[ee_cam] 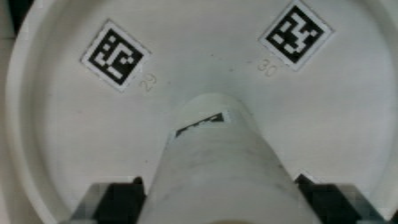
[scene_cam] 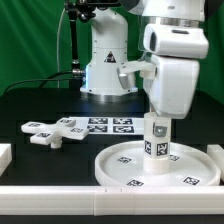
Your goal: Assemble round table
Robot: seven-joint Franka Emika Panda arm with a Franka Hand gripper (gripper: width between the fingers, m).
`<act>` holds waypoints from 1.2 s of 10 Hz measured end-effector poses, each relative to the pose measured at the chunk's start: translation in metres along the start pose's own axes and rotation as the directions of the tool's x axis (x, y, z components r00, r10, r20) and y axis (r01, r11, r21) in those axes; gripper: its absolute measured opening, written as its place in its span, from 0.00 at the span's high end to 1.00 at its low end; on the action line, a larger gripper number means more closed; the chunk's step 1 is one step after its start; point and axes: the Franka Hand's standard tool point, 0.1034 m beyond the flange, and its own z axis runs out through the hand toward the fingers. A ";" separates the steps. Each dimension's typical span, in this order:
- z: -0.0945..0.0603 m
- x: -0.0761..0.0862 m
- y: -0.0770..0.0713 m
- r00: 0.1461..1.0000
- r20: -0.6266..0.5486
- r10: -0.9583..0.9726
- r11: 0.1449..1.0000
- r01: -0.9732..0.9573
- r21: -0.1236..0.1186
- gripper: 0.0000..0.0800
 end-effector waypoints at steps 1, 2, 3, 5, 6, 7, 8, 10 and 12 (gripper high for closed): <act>0.000 0.000 -0.001 0.982 -0.013 0.187 0.982 -0.187 0.011 0.49; 0.000 0.001 -0.001 0.945 -0.020 0.327 0.945 -0.326 0.018 0.49; 0.000 0.002 -0.001 0.895 -0.035 0.444 0.896 -0.444 0.016 0.49; 0.000 0.003 -0.001 0.822 -0.044 0.568 0.823 -0.568 0.015 0.49; 0.000 0.004 -0.001 0.780 -0.045 0.625 0.781 -0.624 0.021 0.49; 0.000 0.005 -0.002 0.729 -0.045 0.683 0.731 -0.682 0.029 0.49; 0.000 0.005 -0.002 0.693 -0.044 0.719 0.694 -0.719 0.032 0.49; 0.000 0.001 -0.002 0.495 -0.039 0.868 0.496 -0.864 0.081 0.49; 0.001 0.000 -0.005 0.224 -0.012 0.975 0.224 -0.967 0.125 0.49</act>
Offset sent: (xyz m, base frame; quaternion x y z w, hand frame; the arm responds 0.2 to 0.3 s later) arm -0.0139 -0.0013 -0.0131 -0.0123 0.0155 0.2976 0.9545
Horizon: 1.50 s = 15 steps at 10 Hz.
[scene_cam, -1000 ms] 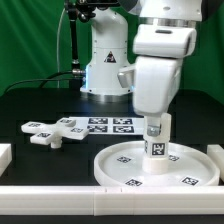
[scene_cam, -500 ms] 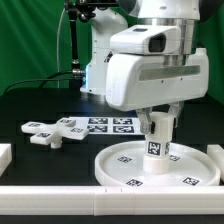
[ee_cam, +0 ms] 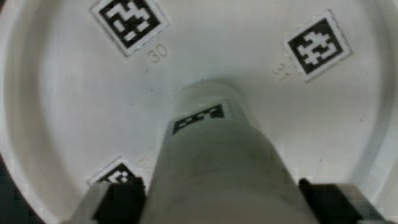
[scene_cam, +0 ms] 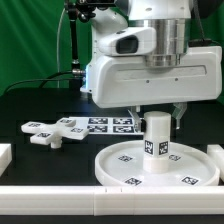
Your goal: Assemble round table
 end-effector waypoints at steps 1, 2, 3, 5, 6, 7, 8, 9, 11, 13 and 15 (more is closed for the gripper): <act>0.000 0.000 0.000 0.989 -0.002 0.151 0.988 -0.151 0.015 0.49; 0.001 0.001 0.000 0.968 -0.009 0.253 0.967 -0.252 0.022 0.49; 0.001 0.001 -0.001 0.948 -0.008 0.317 0.948 -0.317 0.019 0.49; 0.001 0.001 -0.001 0.911 -0.007 0.413 0.910 -0.413 0.020 0.48; 0.001 0.001 0.000 0.890 -0.005 0.455 0.890 -0.455 0.023 0.48; 0.001 0.001 0.000 0.856 -0.002 0.518 0.855 -0.517 0.026 0.48; 0.001 0.001 0.000 0.822 0.000 0.569 0.822 -0.569 0.026 0.48; 0.000 0.001 0.000 0.760 0.004 0.650 0.760 -0.649 0.038 0.48; -0.001 0.003 0.002 0.532 0.019 0.846 0.529 -0.844 0.084 0.48; 0.000 0.002 0.000 0.321 0.047 0.946 0.315 -0.943 0.104 0.48; 0.000 0.002 -0.001 0.096 0.093 0.991 0.086 -0.990 0.108 0.48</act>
Offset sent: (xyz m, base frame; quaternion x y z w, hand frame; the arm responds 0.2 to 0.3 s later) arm 0.0018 0.0079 0.0016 -0.0314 0.0165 0.1550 0.9873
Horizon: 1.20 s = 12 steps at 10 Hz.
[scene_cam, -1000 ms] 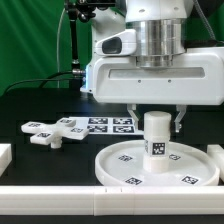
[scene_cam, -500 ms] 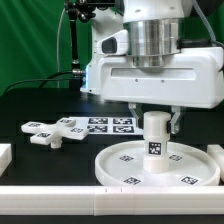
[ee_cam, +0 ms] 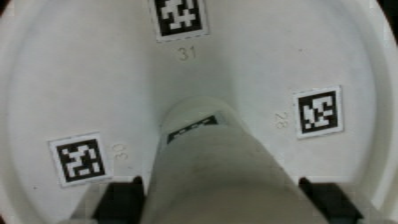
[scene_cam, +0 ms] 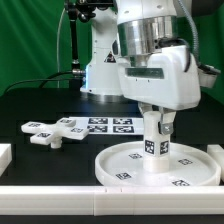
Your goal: Assemble round table
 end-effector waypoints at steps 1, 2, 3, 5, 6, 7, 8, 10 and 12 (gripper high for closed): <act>0.000 -0.001 0.000 0.996 0.015 0.087 0.996 -0.087 0.005 0.48; 0.000 -0.001 0.000 0.994 0.018 0.110 0.994 -0.110 0.006 0.48; 0.000 -0.001 0.000 0.990 0.021 0.142 0.990 -0.142 0.006 0.48; 0.001 -0.002 0.000 0.985 0.025 0.173 0.985 -0.173 0.006 0.48; 0.001 -0.002 0.000 0.986 0.025 0.162 0.987 -0.162 0.006 0.36; 0.000 -0.006 0.002 0.996 0.029 0.086 0.996 -0.086 -0.013 0.24; -0.006 -0.012 0.002 0.998 0.046 -0.030 0.999 0.032 -0.040 0.20; -0.013 -0.014 0.007 0.959 0.094 -0.269 0.960 0.274 -0.049 0.19; -0.014 -0.016 0.013 0.949 0.121 -0.291 0.951 0.300 -0.069 0.19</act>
Offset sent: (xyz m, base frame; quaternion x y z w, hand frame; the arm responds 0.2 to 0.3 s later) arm 0.0000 0.0000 0.0000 0.0000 0.0000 0.1938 0.9810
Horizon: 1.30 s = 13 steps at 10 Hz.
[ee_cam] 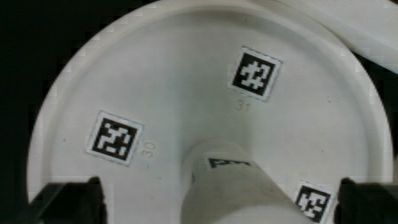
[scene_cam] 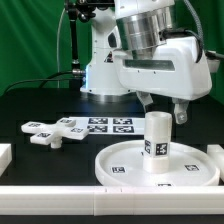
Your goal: Assemble round table
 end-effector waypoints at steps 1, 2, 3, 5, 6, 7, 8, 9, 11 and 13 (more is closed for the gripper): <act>0.000 0.000 0.000 1.000 0.000 -0.001 1.000 0.001 -0.001 0.19; 0.001 0.000 0.001 1.000 0.001 -0.002 1.000 0.002 -0.002 0.19; 0.002 -0.001 0.001 1.000 0.001 -0.009 1.000 0.009 -0.004 0.19; 0.001 -0.010 0.013 0.970 0.065 -0.234 0.969 0.239 -0.071 0.19; -0.003 -0.005 0.019 0.942 0.103 -0.318 0.944 0.325 -0.056 0.19; -0.005 -0.002 0.022 0.923 0.105 -0.370 0.925 0.376 -0.050 0.19; -0.004 -0.002 0.022 0.888 0.110 -0.447 0.890 0.453 -0.042 0.19; -0.004 -0.002 0.022 0.852 0.113 -0.511 0.855 0.517 -0.034 0.19; -0.004 -0.001 0.023 0.747 0.117 -0.655 0.749 0.662 -0.032 0.19; -0.016 0.004 0.027 0.465 0.131 -0.876 0.454 0.885 -0.106 0.19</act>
Offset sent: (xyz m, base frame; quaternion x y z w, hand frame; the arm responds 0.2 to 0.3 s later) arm -0.0129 0.0079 -0.0128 -0.0832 0.0055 -0.2186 0.9722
